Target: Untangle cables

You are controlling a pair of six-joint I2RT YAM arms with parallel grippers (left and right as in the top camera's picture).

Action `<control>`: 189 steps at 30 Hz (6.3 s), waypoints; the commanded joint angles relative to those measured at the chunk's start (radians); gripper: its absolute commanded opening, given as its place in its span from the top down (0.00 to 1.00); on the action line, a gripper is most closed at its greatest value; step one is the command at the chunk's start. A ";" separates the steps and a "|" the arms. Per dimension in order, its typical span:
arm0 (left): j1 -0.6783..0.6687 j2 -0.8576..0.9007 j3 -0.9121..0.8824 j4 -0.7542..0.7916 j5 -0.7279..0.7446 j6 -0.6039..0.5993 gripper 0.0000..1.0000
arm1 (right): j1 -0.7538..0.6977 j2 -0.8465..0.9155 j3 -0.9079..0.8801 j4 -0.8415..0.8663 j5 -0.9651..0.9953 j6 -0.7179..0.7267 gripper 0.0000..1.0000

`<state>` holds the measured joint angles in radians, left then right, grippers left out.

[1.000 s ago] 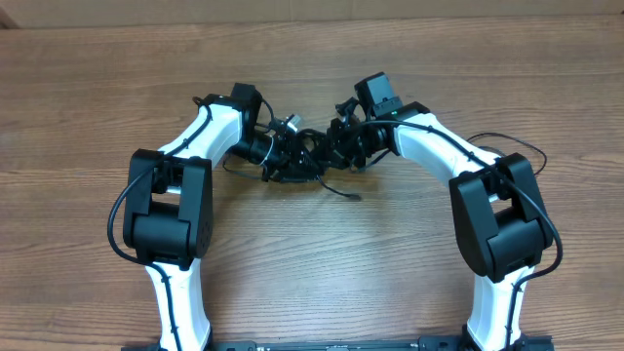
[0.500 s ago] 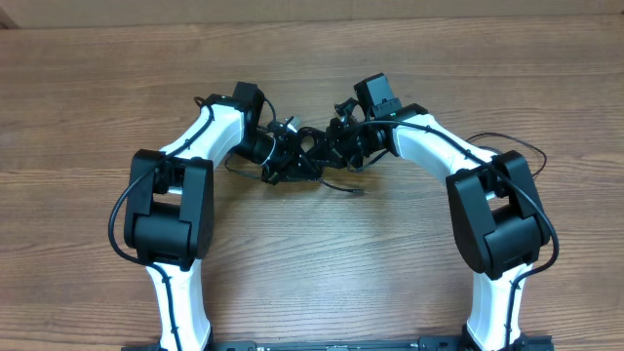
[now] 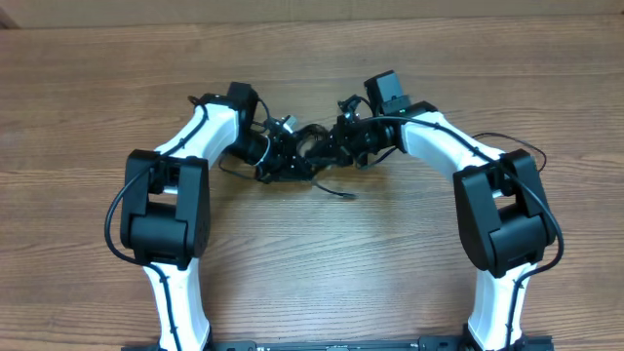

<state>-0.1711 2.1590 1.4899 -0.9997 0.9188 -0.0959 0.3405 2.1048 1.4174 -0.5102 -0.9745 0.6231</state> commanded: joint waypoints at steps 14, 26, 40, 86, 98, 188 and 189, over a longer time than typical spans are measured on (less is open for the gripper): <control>0.021 -0.009 0.011 -0.129 -0.092 0.335 0.87 | -0.014 -0.018 0.005 -0.070 -0.042 -0.232 0.71; 0.029 -0.009 0.161 -0.267 -0.444 0.081 0.82 | 0.020 -0.018 0.005 -0.176 0.110 -0.337 0.63; -0.008 0.013 0.095 -0.054 -0.443 -0.090 0.76 | 0.137 -0.018 0.005 -0.180 0.249 -0.341 0.77; -0.018 0.021 -0.074 0.063 -0.285 -0.110 0.96 | 0.202 -0.017 0.004 -0.120 0.129 0.044 0.72; 0.055 0.021 -0.074 0.023 -0.073 -0.008 0.96 | 0.120 -0.018 0.004 -0.161 -0.007 -0.147 0.72; -0.120 -0.004 0.055 -0.196 -0.467 -0.017 0.96 | 0.181 -0.016 -0.154 0.000 0.257 0.087 0.73; -0.120 -0.004 0.046 -0.187 -0.467 -0.018 0.96 | 0.181 -0.016 -0.154 -0.004 0.257 0.087 0.73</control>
<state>-0.2821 2.1620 1.5677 -1.2068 0.4725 -0.1032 0.5114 2.0815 1.2697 -0.5117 -0.6846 0.7029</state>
